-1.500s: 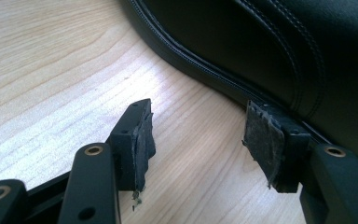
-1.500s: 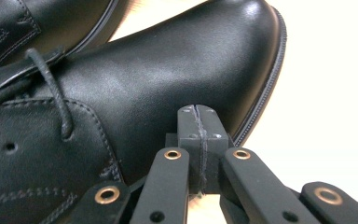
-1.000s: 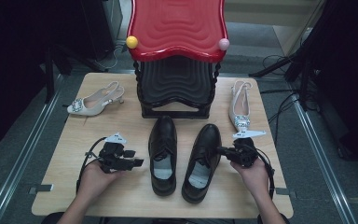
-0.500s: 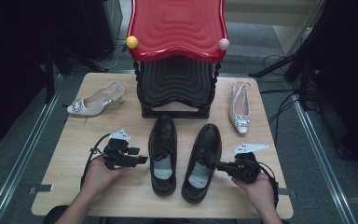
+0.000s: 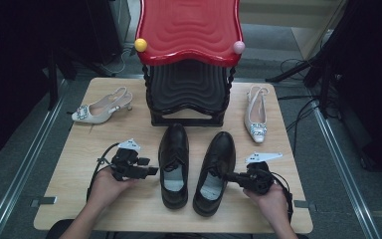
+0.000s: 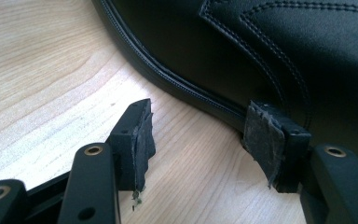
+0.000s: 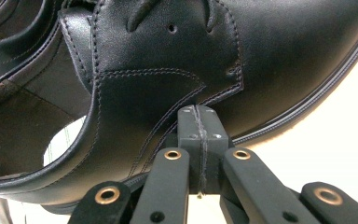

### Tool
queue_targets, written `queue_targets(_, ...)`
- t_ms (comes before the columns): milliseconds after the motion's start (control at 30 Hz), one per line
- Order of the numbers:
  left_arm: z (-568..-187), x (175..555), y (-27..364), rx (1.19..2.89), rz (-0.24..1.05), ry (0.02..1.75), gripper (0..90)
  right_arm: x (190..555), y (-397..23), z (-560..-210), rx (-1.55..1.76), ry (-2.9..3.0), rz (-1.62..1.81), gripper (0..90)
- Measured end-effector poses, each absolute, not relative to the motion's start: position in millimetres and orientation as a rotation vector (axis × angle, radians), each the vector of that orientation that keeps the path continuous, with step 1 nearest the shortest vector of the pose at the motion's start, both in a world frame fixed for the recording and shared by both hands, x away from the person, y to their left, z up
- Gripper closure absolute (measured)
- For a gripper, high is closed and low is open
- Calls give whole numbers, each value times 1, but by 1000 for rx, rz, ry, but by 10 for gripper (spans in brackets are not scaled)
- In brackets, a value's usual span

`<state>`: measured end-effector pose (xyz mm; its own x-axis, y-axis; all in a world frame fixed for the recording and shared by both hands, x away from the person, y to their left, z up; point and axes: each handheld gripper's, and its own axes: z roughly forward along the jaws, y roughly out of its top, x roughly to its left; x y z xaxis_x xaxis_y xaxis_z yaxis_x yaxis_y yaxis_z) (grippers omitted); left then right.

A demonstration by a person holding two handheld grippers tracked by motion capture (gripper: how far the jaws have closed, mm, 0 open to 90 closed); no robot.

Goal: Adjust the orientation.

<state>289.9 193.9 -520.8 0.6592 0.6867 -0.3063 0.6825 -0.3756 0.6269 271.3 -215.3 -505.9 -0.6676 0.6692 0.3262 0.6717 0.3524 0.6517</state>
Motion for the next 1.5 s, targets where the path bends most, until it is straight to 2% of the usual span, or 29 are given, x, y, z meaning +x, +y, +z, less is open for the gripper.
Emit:
queue_targets(333, -521, 287, 195, 2095, -23, 1069, 447, 279, -197, -505, -1266, -2638, -1259, 900)
queue_targets(467, -522, 287, 190, 2078, -142, 1063, 647, 283, -193, -505, -1269, -2645, -1262, 900)
queue_targets(667, -523, 287, 185, 2042, -226, 1057, 841, 287, -187, -505, -1278, -2647, -1264, 900)
queue_targets(767, -524, 288, 185, 2021, -260, 1060, 892, 290, -183, -506, -1279, -2651, -1273, 900)
queue_targets(1133, -526, 284, 183, 1983, -276, 1076, 900, 299, -177, -506, -1306, -2611, -1292, 900)
queue_targets(1500, -526, 274, 166, 2002, -297, 1004, 900, 316, -181, -506, -1372, -2581, -1309, 900)
